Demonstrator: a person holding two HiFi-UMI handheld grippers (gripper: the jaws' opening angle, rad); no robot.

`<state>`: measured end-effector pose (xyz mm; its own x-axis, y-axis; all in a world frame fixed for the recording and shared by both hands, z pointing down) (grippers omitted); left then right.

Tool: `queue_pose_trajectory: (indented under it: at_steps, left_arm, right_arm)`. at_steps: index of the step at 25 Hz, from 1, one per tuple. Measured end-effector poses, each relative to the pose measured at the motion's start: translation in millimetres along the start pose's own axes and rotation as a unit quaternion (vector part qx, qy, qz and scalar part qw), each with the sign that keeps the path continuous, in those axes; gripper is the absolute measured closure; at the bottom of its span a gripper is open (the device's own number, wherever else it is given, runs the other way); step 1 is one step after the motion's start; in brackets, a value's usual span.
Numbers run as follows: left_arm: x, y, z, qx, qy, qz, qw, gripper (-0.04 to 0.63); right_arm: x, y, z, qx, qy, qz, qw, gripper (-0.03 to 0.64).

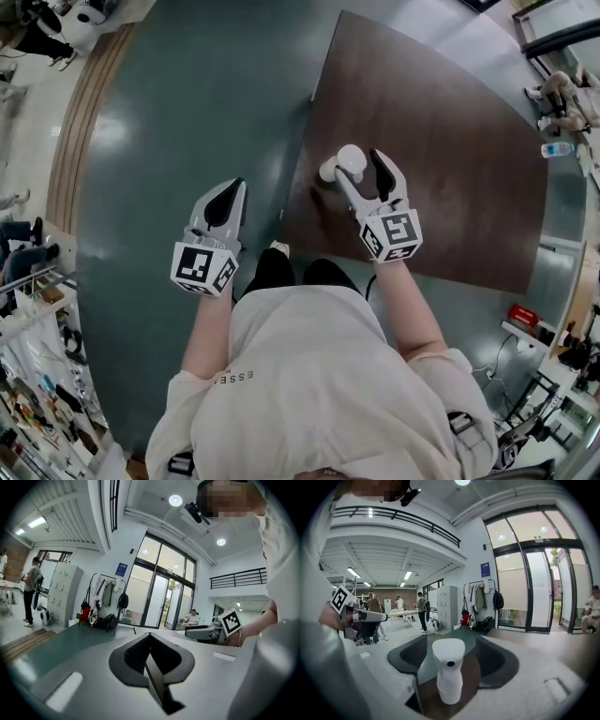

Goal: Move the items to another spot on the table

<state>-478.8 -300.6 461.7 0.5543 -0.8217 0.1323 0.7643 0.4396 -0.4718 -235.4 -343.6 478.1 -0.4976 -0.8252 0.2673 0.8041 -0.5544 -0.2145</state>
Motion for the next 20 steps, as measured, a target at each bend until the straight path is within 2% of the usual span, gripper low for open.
queue_pose_trajectory:
  at_steps: [3, 4, 6, 8, 11, 16, 20]
  left_arm:
    - [4.5, 15.3, 0.8, 0.005, 0.000, 0.014, 0.9999, 0.580]
    - [6.2, 22.2, 4.1, 0.009, -0.004, 0.022, 0.9997, 0.580]
    - [8.4, 38.5, 12.4, 0.017, -0.010, 0.036, 0.9992, 0.580]
    - [9.7, 58.4, 21.7, 0.025, -0.009, 0.044, 0.9987, 0.580]
    - [9.9, 100.3, 41.8, 0.033, -0.005, 0.047, 0.9983, 0.580]
    - [4.5, 187.5, 84.1, 0.042, 0.004, 0.057, 0.9975, 0.580]
    - [-0.5, 271.5, 129.1, 0.045, 0.006, 0.071, 0.9964, 0.580]
  right_arm:
    - [-24.5, 11.8, -1.3, 0.009, 0.011, 0.032, 0.999, 0.314]
    - [-35.8, 15.8, -0.1, 0.007, 0.014, 0.043, 0.999, 0.343]
    - [-63.6, 26.0, 4.1, 0.002, 0.024, 0.072, 0.997, 0.512]
    - [-96.3, 38.6, 12.8, 0.012, 0.032, 0.102, 0.994, 0.611]
    - [-155.6, 54.3, 33.9, 0.030, 0.036, 0.126, 0.991, 0.624]
    - [-261.9, 75.7, 66.6, -0.001, 0.030, 0.137, 0.990, 0.624]
    - [-350.8, 95.5, 102.3, 0.000, 0.023, 0.140, 0.990, 0.624]
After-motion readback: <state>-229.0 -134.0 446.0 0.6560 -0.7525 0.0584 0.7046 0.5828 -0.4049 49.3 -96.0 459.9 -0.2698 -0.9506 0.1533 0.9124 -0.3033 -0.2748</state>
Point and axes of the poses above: the fingertips, and each gripper's own axes: x forward along the fingers, y to its right, z out of its underside, the point moved 4 cm from there along -x, backward along the fingers, and after that the axes turned 14 degrees about -x, right-handed, at the moved point
